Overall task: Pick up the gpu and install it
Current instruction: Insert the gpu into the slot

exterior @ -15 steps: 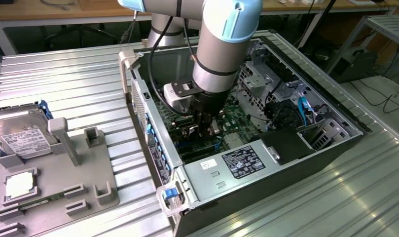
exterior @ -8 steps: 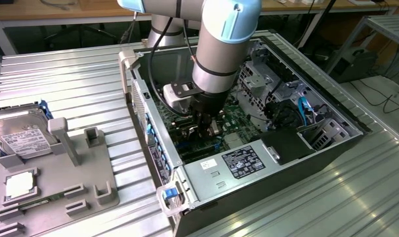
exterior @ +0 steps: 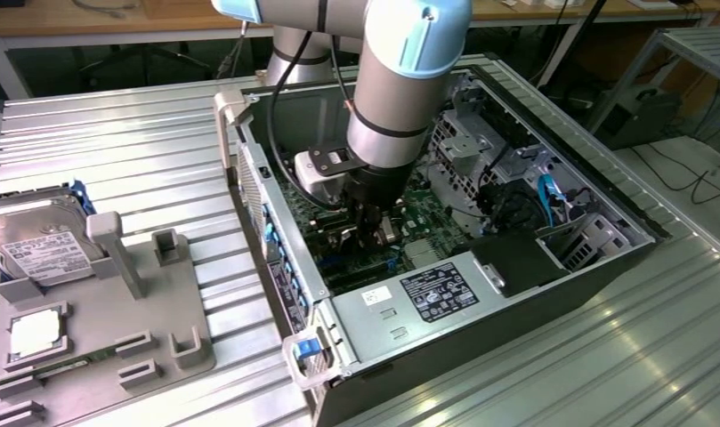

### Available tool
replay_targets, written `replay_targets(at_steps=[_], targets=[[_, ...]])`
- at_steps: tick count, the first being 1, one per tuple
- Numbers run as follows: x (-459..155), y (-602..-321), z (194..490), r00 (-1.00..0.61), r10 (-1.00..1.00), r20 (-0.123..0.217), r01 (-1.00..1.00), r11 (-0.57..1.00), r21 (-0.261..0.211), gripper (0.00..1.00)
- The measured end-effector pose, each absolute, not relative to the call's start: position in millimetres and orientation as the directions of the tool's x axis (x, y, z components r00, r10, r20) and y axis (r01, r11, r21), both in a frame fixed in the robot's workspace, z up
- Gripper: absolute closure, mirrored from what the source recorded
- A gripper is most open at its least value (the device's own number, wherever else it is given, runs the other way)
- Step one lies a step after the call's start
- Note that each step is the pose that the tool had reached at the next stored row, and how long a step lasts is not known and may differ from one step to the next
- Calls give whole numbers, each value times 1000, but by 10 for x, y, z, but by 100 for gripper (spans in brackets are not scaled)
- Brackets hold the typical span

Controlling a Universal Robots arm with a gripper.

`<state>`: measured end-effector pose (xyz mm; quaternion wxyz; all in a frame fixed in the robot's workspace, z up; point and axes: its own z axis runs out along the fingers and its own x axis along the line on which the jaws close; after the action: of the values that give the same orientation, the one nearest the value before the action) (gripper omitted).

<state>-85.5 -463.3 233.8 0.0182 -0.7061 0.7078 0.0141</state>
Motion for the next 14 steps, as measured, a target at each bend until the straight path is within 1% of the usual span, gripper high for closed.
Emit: replay_targets(at_steps=[14], targets=[[-874, -4633, 2334, -2, -999, -46, -1000, 2, -12, 72]])
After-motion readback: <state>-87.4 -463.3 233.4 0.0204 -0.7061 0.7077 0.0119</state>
